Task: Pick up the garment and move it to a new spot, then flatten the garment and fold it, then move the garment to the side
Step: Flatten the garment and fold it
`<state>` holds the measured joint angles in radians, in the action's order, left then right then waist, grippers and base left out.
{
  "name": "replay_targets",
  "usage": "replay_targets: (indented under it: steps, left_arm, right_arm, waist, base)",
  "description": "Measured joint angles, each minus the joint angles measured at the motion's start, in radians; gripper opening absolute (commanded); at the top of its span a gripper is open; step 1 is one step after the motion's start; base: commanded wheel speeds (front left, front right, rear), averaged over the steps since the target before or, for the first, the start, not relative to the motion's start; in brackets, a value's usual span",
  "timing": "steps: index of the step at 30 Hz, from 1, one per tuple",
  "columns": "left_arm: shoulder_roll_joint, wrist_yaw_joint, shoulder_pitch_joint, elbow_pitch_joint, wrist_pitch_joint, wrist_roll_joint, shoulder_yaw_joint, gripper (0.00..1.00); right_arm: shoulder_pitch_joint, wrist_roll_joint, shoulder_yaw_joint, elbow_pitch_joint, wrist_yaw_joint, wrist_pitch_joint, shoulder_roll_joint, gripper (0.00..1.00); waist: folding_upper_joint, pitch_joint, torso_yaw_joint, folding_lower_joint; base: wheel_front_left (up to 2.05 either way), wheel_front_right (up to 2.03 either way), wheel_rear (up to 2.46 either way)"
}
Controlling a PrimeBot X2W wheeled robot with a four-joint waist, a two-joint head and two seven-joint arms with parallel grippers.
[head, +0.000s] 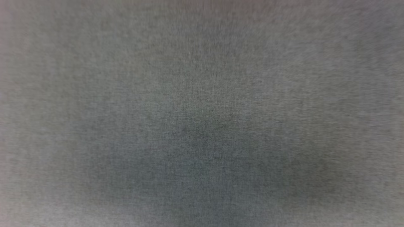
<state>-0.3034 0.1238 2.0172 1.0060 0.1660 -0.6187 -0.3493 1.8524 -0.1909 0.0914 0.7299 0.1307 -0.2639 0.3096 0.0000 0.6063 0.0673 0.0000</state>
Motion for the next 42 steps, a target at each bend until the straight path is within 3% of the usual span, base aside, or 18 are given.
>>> replay_targets:
  steps: [7, 17, 22, 28, 36, 42]
  left_arm:
    - [0.006, 0.005, -0.022, 0.002, 0.070, -0.059, -0.027, 0.00]
    - [0.022, 0.005, -0.175, 0.065, 0.090, -0.132, -0.096, 0.00]
    - [0.039, 0.005, -0.215, 0.087, 0.083, -0.181, -0.121, 0.00]
    - [0.038, 0.005, -0.305, 0.014, 0.016, -0.265, -0.190, 0.00]
    - [-0.017, 0.008, -0.569, -0.118, -0.043, -0.354, -0.342, 0.00]
    - [-0.091, 0.008, -0.801, -0.216, -0.050, -0.397, -0.436, 0.00]
  right_arm:
    - [-0.031, -0.058, 0.018, -0.062, 0.000, 0.000, -0.022, 0.00]
    - [-0.151, -0.018, -0.040, 0.073, 0.000, 0.000, -0.049, 0.00]
    - [-0.167, 0.020, -0.060, 0.099, 0.001, 0.000, -0.032, 0.00]
    - [-0.220, 0.116, -0.134, 0.115, 0.001, 0.000, 0.010, 0.00]
    - [-0.498, 0.374, -0.339, 0.105, 0.001, 0.000, 0.105, 0.00]
    - [-0.779, 0.607, -0.472, -0.032, 0.001, 0.045, 0.192, 0.00]
  waist:
    - [0.0000, 0.149, 0.020, 0.0000]
    - [0.0000, 0.242, 0.078, 0.0000]
    - [0.0000, 0.200, 0.095, 0.0000]
    - [0.0000, 0.128, 0.108, 0.0000]
    - [0.0000, -0.009, 0.120, 0.0000]
    - [0.0000, -0.135, 0.126, 0.0000]
  base:
    - [0.00, 0.00, 0.00]
    - [0.00, 0.00, 0.00]
    - [0.00, 0.00, 0.00]
    - [0.00, 0.00, 0.00]
    - [0.00, 0.00, 0.00]
    - [0.00, 0.00, 0.00]
